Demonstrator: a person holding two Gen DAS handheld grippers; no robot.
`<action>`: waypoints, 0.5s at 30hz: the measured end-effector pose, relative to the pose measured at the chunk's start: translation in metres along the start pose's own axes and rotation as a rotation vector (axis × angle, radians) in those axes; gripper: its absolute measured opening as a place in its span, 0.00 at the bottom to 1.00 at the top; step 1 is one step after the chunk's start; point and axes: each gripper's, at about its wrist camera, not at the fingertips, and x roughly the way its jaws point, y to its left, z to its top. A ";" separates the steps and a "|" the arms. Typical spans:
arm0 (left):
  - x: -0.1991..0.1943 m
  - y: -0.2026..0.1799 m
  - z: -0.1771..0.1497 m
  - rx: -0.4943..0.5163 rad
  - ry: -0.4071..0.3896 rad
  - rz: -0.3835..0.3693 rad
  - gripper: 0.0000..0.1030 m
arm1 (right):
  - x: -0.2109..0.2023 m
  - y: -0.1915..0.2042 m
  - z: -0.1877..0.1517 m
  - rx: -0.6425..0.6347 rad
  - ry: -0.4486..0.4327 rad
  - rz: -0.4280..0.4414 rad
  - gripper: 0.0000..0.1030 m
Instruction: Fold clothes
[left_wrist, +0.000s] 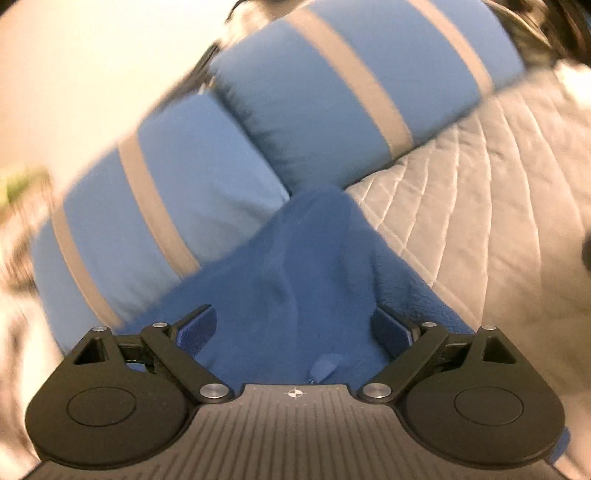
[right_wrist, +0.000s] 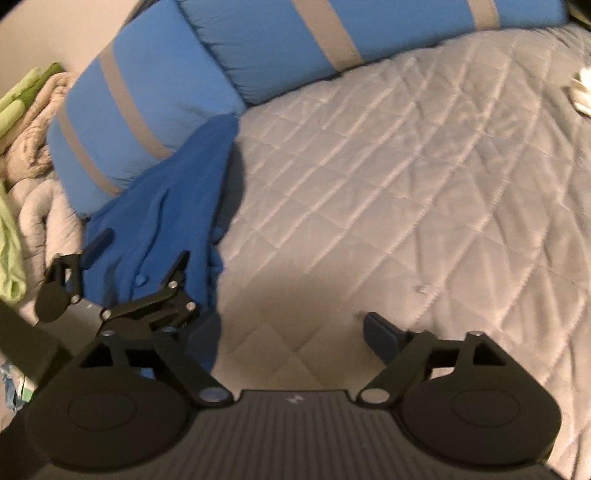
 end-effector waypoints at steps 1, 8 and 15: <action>-0.003 -0.005 0.002 0.024 -0.017 0.005 0.90 | -0.001 -0.003 0.000 0.015 -0.002 -0.005 0.98; -0.040 -0.031 0.015 -0.003 0.015 -0.333 0.91 | -0.020 -0.019 0.000 0.019 -0.104 -0.204 1.00; -0.088 -0.045 0.028 -0.178 0.027 -0.475 0.91 | -0.033 -0.040 0.000 -0.082 -0.183 -0.385 1.00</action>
